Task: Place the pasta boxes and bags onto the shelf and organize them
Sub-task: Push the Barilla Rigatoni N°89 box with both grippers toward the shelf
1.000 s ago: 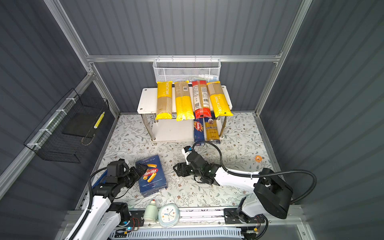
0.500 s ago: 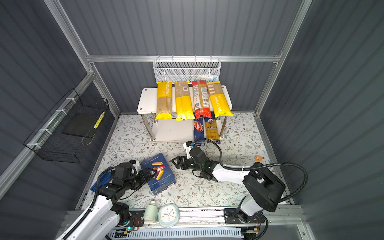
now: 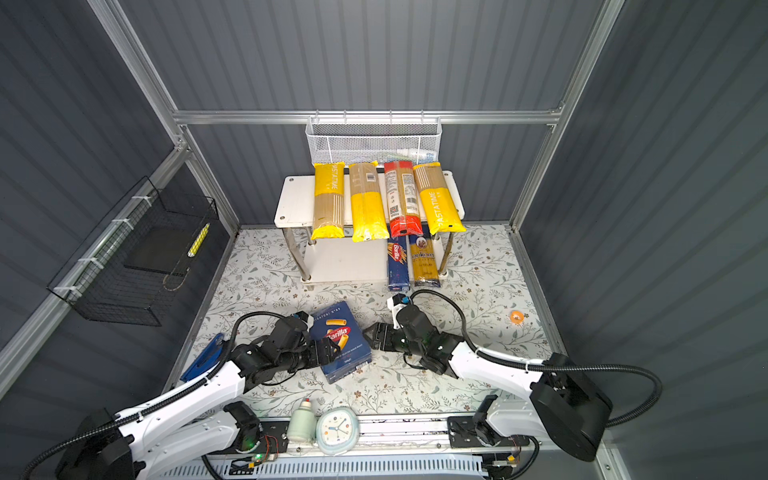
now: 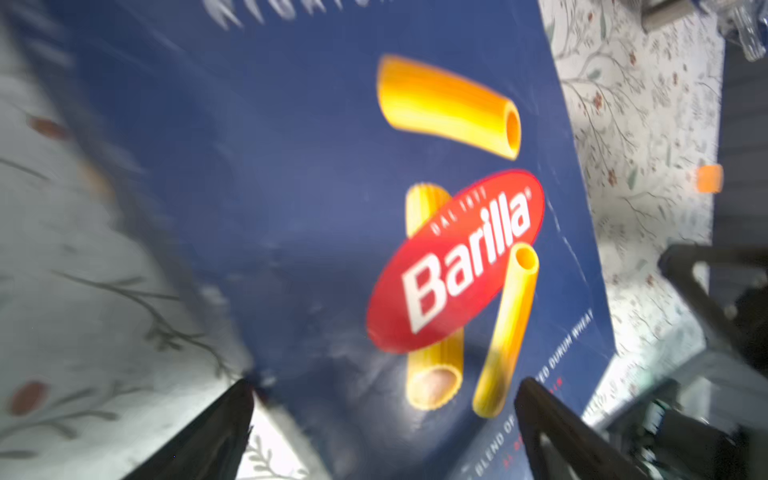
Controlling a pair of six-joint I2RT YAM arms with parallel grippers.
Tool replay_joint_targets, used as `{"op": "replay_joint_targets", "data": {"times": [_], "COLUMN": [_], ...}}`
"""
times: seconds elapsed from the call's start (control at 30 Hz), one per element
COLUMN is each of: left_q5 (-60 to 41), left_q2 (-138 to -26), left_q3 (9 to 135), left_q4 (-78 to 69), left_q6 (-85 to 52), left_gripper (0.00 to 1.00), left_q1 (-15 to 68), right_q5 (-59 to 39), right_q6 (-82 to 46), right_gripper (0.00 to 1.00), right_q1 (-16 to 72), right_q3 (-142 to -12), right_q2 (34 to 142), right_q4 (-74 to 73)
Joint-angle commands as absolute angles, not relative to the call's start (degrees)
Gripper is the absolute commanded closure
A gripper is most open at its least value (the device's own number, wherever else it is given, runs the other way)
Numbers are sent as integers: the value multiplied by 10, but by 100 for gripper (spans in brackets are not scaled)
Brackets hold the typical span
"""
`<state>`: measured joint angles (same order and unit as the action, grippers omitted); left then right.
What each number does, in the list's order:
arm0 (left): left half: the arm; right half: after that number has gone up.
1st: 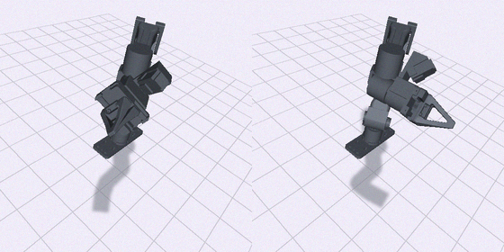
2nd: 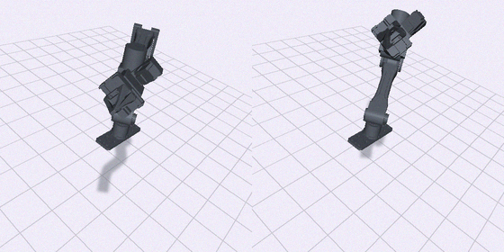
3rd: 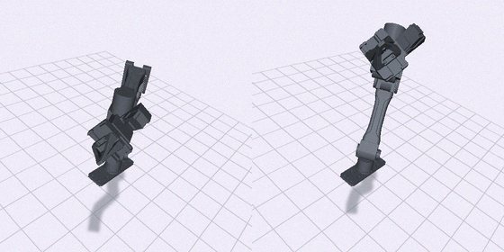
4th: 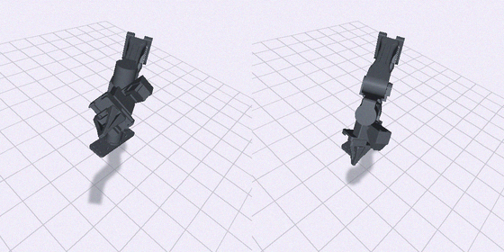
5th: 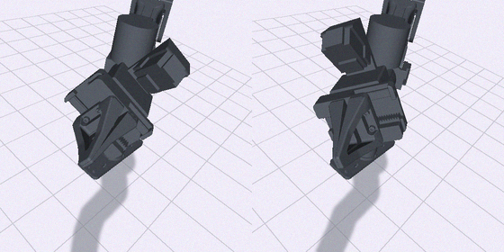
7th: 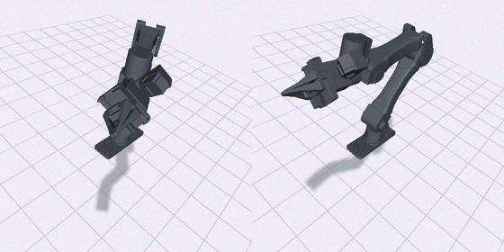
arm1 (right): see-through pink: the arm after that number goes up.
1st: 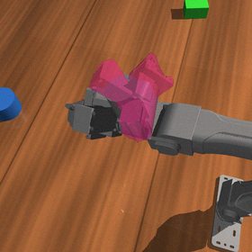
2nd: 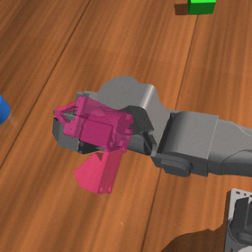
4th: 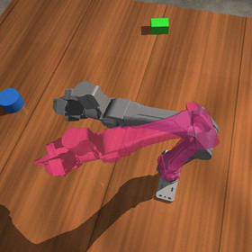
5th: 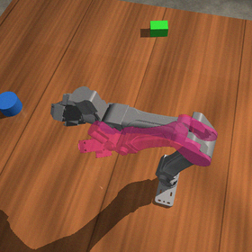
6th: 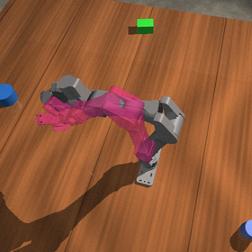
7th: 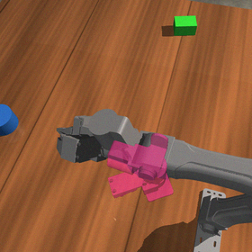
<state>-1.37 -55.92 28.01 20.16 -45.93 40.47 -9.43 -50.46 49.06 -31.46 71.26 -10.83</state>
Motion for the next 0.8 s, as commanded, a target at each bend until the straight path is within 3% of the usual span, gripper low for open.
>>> {"op": "replay_joint_targets", "data": {"times": [0.0, 0.07, 0.27, 0.5, 0.77], "left_q5": [86, 90, -24, -69, -146], "left_q2": [-526, -509, -569, -680, -753], "left_q3": [310, 322, 364, 440, 431], "left_q4": [277, 286, 222, 130, 47], "left_q6": [-435, -423, -325, -208, -169], "left_gripper": [1, 1, 1, 1, 1], "left_q1": [403, 384, 253, 191, 178], "right_q5": [-78, -77, -61, -37, -38], "right_q6": [-531, -542, -581, -611, -597], "right_gripper": [25, 25, 24, 23, 22], "right_q1": [519, 539, 591, 620, 622], "right_q3": [-317, -325, -319, -299, -312], "right_q2": [704, 710, 719, 703, 720], "right_q4": [-70, -64, -62, -73, -96]}}
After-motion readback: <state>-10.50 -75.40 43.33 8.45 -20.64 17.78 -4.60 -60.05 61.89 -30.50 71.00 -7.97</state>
